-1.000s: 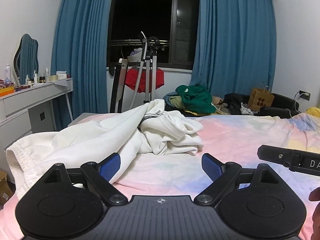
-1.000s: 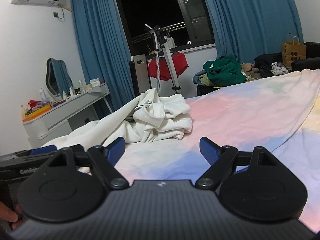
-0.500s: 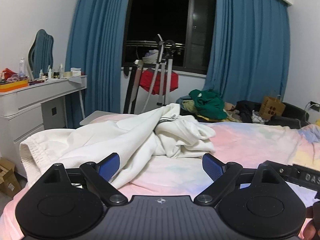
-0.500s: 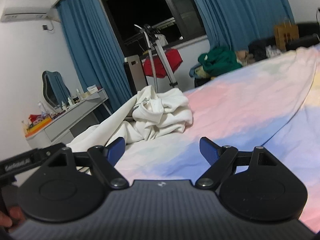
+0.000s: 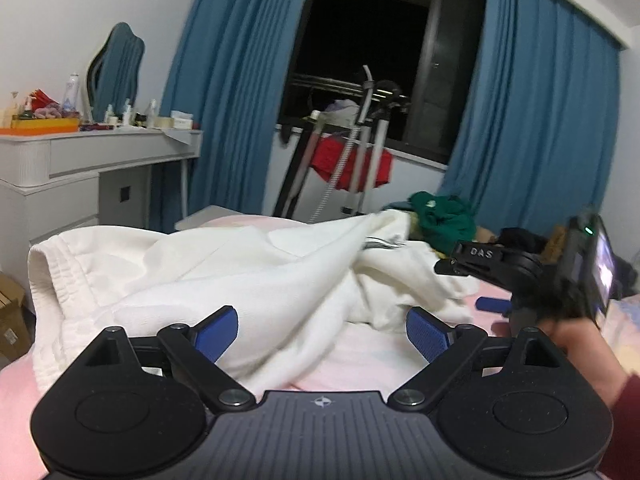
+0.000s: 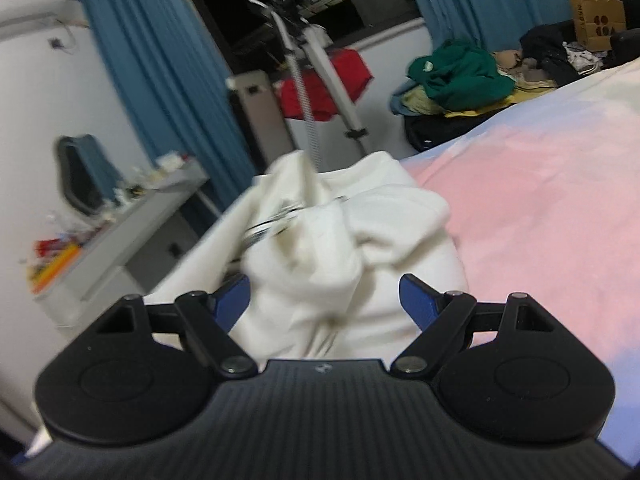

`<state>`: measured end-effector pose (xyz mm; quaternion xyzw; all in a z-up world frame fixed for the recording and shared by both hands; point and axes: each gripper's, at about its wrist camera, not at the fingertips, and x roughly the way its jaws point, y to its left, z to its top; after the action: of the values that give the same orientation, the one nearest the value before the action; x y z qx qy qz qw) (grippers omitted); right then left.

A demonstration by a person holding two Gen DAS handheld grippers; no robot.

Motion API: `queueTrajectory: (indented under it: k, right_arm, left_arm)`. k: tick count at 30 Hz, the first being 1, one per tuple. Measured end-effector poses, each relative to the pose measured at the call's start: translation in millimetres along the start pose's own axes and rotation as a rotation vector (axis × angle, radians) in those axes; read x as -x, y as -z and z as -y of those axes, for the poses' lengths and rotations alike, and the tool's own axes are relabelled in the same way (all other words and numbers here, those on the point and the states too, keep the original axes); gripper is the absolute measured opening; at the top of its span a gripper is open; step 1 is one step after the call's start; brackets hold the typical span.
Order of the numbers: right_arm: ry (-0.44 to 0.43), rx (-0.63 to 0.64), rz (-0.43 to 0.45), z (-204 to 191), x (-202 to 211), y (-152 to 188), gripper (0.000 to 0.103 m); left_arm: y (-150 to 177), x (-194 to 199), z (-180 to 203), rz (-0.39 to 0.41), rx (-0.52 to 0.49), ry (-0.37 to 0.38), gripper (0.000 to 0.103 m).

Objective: Fold clothes

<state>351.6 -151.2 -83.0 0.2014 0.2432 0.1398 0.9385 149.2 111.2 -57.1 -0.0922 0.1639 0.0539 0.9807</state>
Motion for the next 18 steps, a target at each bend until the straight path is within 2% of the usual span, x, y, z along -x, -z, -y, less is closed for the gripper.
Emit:
queueTrajectory:
  k: [4, 8, 10, 11, 12, 15, 18]
  right_arm:
    - [0.092, 0.065, -0.032, 0.5, -58.2, -10.8, 0.083]
    - [0.113, 0.143, -0.025, -3.4, -76.4, -5.6, 0.084]
    - [0.088, 0.211, -0.01, -10.6, -73.4, -5.5, 0.06]
    - [0.085, 0.232, -0.011, -12.8, -70.3, -7.0, 0.042]
    - [0.082, 0.252, -0.012, -15.0, -67.2, -8.5, 0.035]
    - [0.054, 0.223, 0.033, -11.7, -45.2, -21.5, 0.028]
    - [0.067, 0.225, 0.131, -1.3, -13.4, -44.1, 0.024]
  left_arm:
    - [8.8, -26.3, 0.9, -0.006, -0.033, 0.017, 0.093]
    - [17.5, -41.9, -0.4, -0.038, -0.023, 0.045, 0.093]
    - [20.5, -46.0, -1.6, -0.054, -0.008, 0.052, 0.093]
    - [21.6, -46.5, -1.8, -0.057, -0.004, 0.052, 0.093]
    - [22.0, -46.6, -1.4, -0.06, -0.002, 0.048, 0.093]
    - [23.8, -44.3, -3.6, -0.067, 0.012, 0.042, 0.093]
    - [24.4, -41.6, -4.2, -0.073, 0.021, 0.027, 0.093]
